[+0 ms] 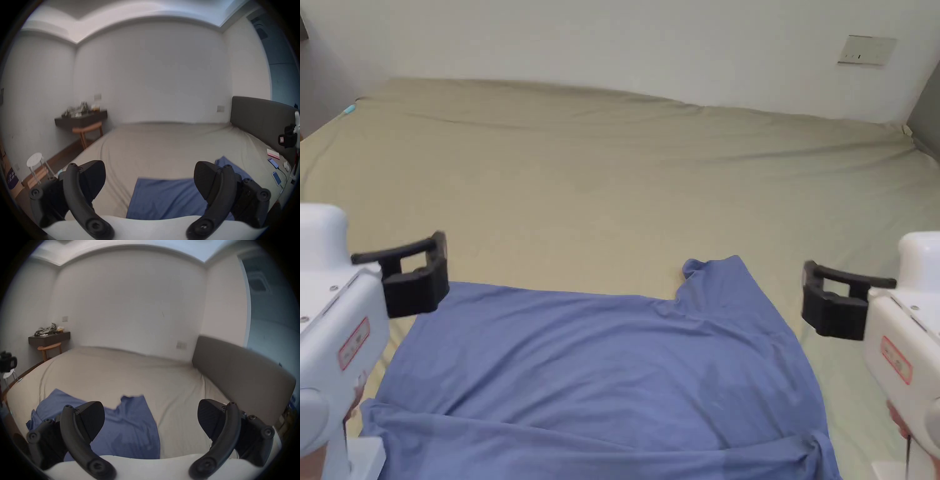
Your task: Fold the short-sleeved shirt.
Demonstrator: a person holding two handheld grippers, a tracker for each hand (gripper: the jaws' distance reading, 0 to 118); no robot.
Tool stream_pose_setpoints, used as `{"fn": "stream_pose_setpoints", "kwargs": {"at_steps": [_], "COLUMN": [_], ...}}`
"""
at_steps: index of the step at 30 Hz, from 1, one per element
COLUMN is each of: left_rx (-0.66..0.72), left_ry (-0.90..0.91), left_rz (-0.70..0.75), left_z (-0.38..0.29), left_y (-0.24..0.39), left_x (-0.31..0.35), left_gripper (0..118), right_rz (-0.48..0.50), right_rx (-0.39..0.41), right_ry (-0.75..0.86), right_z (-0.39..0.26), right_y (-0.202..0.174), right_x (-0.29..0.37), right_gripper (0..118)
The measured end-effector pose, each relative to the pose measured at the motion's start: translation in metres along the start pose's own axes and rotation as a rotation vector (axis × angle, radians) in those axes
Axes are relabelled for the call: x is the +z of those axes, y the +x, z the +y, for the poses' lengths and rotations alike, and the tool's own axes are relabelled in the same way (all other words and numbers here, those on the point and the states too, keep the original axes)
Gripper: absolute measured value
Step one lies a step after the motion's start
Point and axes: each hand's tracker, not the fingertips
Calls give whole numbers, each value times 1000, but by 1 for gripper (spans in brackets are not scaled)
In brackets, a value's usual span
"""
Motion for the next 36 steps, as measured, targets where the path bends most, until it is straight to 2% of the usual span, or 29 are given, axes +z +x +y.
{"fn": "stream_pose_setpoints", "kwargs": {"at_steps": [1, 2, 3, 4, 5, 6, 7, 8, 9, 12, 20, 27, 28, 29, 30, 31, 32, 34, 35, 36], "left_rx": [-14, -24, -44, -67, -87, -94, -101, -108, -115, -129, -132, -146, -146, -135, -94, -55, -39, -58, -64, -76], "left_ry": [44, 79, 105, 124, 139, 146, 144, 139, 138, 113, 4, -297, -397, -495, -542, -590, -638, -677, -665, -657], "left_rz": [-6, -11, -4, 2, -2, -8, -16, -23, -37, -63, -81, -105, -123, -124, -104, -79, -47, 5, 11, 20], "left_z": [5, 8, 12, 15, 17, 17, 18, 19, 19, 17, -16, -88, -103, -116, -131, -145, -155, -172, -177, -181], "left_y": [6, 11, 19, 27, 32, 36, 42, 46, 50, 57, 63, 38, 29, 19, 7, -5, -15, -30, -35, -38], "left_x": [2, 3, 5, 7, 8, 5, 3, 1, -2, -15, -61, -138, -160, -179, -199, -219, -235, -271, -283, -297], "left_gripper": [103, 95, 78, 55, 39, 27, 15, 7, 2, 0, 0, 0, 4, 15, 15, 21, 36, 100, 109, 109], "right_rz": [11, 22, 34, 46, 57, 69, 81, 88, 92, 114, 93, 88, 82, 77, 73, 70, 67, 55, 48, 41], "right_rx": [10, 17, 23, 23, 24, 23, 18, 10, 5, 13, 52, 46, 52, 57, 59, 57, 52, 39, 38, 38], "right_ry": [31, 48, 59, 62, 67, 73, 75, 75, 73, 53, -1, -117, -136, -153, -177, -204, -228, -276, -291, -304], "right_z": [6, 10, 13, 15, 16, 17, 16, 15, 15, 11, -10, -36, -42, -47, -53, -57, -62, -73, -78, -83], "right_y": [-9, -15, -21, -28, -33, -38, -39, -42, -45, -52, -58, -60, -58, -56, -53, -49, -45, -35, -28, -23], "right_x": [5, 8, 9, 11, 12, 12, 6, 4, 2, -8, -40, -81, -88, -94, -101, -107, -112, -123, -128, -132], "right_gripper": [115, 114, 112, 106, 95, 71, 36, 12, 3, 0, 0, 0, 0, 0, 0, 0, 0, 0, 0, 0]}}
